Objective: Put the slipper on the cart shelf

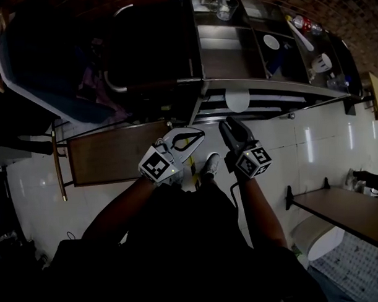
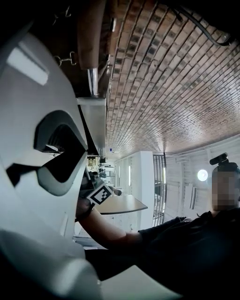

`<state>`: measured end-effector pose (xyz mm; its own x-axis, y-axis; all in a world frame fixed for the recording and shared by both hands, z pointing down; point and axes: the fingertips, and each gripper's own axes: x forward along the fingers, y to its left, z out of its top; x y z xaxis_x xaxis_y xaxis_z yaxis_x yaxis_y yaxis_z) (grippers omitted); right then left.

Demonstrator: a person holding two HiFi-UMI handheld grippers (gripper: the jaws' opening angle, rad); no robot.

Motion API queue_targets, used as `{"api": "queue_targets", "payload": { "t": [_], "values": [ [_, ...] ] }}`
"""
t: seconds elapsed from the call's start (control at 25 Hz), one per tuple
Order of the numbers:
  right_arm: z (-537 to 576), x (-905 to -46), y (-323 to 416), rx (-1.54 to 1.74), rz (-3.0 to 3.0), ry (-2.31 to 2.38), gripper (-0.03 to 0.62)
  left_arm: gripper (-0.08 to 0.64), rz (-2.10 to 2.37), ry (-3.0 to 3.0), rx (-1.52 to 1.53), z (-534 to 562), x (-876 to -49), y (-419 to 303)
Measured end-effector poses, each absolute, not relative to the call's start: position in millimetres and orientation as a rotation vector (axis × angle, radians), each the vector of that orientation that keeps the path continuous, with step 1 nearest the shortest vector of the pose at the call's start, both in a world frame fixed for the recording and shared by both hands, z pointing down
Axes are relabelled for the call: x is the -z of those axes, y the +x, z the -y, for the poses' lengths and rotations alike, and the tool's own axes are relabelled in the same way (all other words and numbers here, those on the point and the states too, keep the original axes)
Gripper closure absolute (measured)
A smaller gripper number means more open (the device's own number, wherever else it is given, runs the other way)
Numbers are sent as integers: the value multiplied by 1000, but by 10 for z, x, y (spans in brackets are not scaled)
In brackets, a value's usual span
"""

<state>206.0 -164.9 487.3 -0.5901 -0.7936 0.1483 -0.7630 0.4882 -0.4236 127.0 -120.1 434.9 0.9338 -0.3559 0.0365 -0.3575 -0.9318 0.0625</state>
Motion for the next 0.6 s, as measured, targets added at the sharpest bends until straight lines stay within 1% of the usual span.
{"api": "queue_targets", "payload": {
  "t": [0.12, 0.24, 0.6],
  "values": [
    [1458, -4713, 1758, 646, -2672, -1330, 531, 557, 545, 3031, -41, 1092, -4313, 1066],
    [1287, -4550, 1477, 595, -2713, -1271, 589, 557, 565, 3027, -42, 1018, -4278, 904],
    [762, -4213, 896, 447, -2931, -1052, 591, 557, 713, 2978, -27, 710, -4178, 585]
  ]
}}
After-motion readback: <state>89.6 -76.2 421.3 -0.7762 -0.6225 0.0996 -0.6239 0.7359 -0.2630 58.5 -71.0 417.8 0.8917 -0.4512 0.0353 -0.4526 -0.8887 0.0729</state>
